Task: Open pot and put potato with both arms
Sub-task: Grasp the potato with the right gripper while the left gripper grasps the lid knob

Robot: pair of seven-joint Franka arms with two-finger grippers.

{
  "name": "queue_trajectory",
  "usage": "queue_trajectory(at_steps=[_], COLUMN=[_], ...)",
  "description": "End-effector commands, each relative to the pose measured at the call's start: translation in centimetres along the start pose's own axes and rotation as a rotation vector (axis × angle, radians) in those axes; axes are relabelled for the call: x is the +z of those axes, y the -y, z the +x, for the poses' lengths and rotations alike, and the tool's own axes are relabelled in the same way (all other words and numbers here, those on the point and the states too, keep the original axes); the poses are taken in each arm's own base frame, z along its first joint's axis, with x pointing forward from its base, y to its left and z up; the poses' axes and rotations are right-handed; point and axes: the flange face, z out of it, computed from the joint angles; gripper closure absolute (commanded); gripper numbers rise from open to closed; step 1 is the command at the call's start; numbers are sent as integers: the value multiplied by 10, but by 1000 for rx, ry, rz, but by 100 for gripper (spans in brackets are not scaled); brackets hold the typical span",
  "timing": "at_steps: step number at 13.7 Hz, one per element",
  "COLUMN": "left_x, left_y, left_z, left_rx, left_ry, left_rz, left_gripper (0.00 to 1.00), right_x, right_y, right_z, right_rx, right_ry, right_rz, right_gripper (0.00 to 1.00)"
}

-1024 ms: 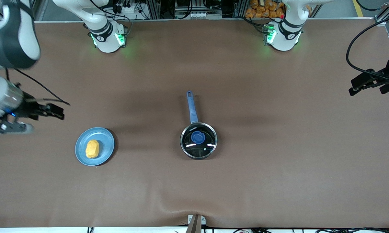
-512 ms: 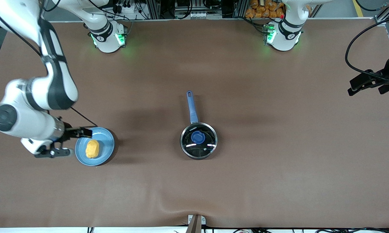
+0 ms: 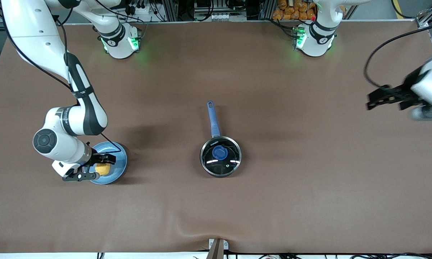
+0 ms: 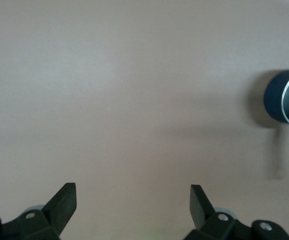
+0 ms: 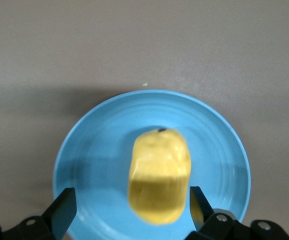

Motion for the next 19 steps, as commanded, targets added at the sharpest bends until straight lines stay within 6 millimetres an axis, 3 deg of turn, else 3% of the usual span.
queue_trajectory(at_steps=[1, 3, 6, 9, 10, 11, 12, 15, 19], left_x=[29, 52, 85, 122, 137, 149, 165, 208, 251], left_y=[-43, -88, -152, -211, -232, -248, -267, -315, -358], left_z=[10, 14, 22, 35, 37, 39, 38, 41, 40], left_rx=[2, -32, -108, -171, -190, -202, -207, -268, -253], left_ry=[52, 71, 41, -35, -45, -52, -58, -125, -152], left_rz=[-2, 7, 0, -46, -58, -67, -74, -132, -169], left_gripper=[0, 0, 0, 0, 0, 0, 0, 0, 0], right_x=[18, 34, 35, 34, 34, 33, 32, 19, -26], right_y=[-16, -24, -24, -24, -23, -21, -20, -18, -7], right_z=[0, -1, -1, 0, 0, 0, 1, 5, 11], right_rx=[-17, -9, -7, -7, -9, -11, -12, -15, -16], right_ry=[-30, -37, -37, -39, -39, -40, -42, -60, -100], right_rz=[7, 4, 4, 4, 4, 4, 4, 5, 14], right_gripper=[0, 0, 1, 63, 78, 86, 90, 91, 91])
